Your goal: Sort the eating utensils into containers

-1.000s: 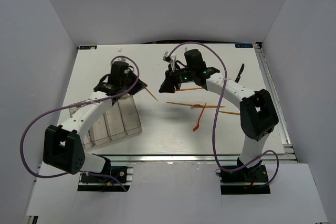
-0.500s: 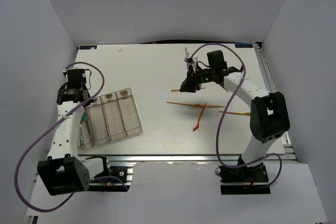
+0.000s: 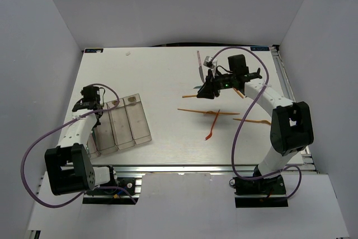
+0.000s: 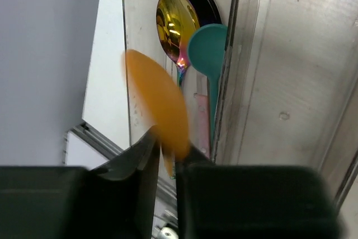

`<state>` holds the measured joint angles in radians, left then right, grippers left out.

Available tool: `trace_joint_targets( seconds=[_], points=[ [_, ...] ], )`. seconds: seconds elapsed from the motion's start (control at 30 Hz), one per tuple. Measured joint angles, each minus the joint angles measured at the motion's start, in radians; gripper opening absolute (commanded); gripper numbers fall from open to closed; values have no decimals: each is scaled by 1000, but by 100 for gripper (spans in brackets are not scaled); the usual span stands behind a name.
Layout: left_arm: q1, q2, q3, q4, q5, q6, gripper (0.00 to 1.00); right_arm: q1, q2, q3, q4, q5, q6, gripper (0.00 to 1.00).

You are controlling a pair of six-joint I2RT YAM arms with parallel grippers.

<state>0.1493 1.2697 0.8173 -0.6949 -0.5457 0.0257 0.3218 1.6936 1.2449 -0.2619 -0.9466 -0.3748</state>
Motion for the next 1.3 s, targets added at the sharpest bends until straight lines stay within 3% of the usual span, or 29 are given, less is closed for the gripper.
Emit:
trace_joint_targets(
  seconds=[0.03,0.07,0.2,0.33,0.53,0.6,0.7,0.8,1.0,1.17,1.3],
  points=[
    [1,0,-8,5,-1,8,36,-1,-1,0,1,0,0,38],
    [2,0,-14,15,-5,7,49,-2,-2,0,0,-1,0,38],
    [5,-6,-33,37,-14,5,74,-2,-3,0,-1,-3,-2,39],
    [6,-38,-35,39,-20,3,83,-2,-3,2,-24,0,-16,40],
    [1,-74,40,7,15,-12,85,-3,-3,54,-115,16,-78,44],
    [0,-74,107,-15,90,-38,98,-6,-3,78,-147,25,-114,48],
    [-2,-79,207,-18,261,-93,98,-29,-2,124,-273,6,-280,62],
    [-8,-95,265,-5,450,-162,98,-73,11,193,-486,-15,-553,68],
    [-39,-157,229,91,765,-341,98,-181,82,257,-843,20,-1002,68],
    [-88,-229,129,183,916,-498,98,-278,98,231,-951,91,-1198,66],
    [-224,-227,91,250,939,-578,98,-317,98,199,-980,156,-1275,64]
  ],
)
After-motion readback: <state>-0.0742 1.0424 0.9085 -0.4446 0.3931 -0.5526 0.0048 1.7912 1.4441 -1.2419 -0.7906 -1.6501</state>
